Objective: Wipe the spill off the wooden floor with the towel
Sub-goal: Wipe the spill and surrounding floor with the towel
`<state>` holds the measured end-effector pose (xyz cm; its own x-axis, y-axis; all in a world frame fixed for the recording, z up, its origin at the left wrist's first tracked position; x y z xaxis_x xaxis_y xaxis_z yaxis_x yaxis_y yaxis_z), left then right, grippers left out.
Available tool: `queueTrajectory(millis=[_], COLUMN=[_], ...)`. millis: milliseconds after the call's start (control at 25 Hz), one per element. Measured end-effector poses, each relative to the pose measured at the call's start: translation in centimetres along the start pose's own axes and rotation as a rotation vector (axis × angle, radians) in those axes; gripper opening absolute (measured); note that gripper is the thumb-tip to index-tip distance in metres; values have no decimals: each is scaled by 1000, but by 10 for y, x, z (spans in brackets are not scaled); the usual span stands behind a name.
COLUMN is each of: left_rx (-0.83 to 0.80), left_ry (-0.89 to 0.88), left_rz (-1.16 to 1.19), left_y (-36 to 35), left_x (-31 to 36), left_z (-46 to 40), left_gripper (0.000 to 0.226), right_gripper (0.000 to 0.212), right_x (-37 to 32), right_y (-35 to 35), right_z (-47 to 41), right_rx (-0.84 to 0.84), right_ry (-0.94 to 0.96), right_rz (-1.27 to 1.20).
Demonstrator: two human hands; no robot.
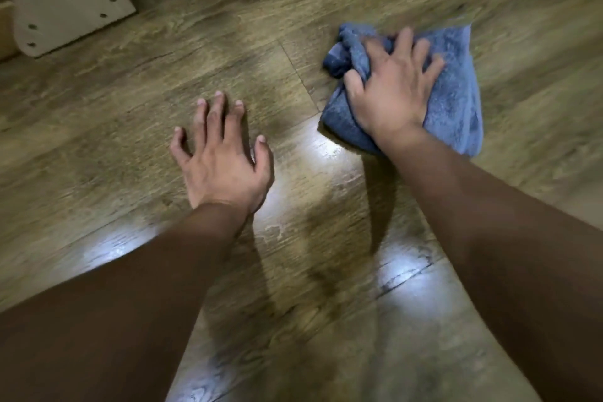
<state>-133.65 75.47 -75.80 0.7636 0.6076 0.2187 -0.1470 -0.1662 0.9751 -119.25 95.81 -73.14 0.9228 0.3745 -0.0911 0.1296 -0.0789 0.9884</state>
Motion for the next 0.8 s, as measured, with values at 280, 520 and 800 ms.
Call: queueTrajectory(millis=[280, 520, 800], left_rx=[-68, -165, -807], left_ry=[10, -589, -360], left_rz=[16, 179, -51], left_y=[5, 3, -29], left_x=[6, 109, 242], left_z=[1, 16, 15], left_gripper=[66, 48, 114], right_gripper=[62, 71, 60], right_x=[12, 80, 166], right_y=[34, 60, 55], right_z=[178, 333, 288], right_rx=[-120, -179, -47], right_ry=[-73, -71, -354], right_rz=[-46, -70, -21])
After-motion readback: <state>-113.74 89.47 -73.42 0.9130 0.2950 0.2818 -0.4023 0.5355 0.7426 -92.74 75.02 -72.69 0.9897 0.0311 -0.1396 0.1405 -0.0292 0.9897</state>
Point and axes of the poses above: each hand's wrist, its own z-axis away from the middle knuckle, its own y-axis out of the back of the hand, x = y × z, the point moved 2 cm from there along -z, towards the middle knuckle, and after that the axes turned 2 degrees about -y, right-handed, at the moved point
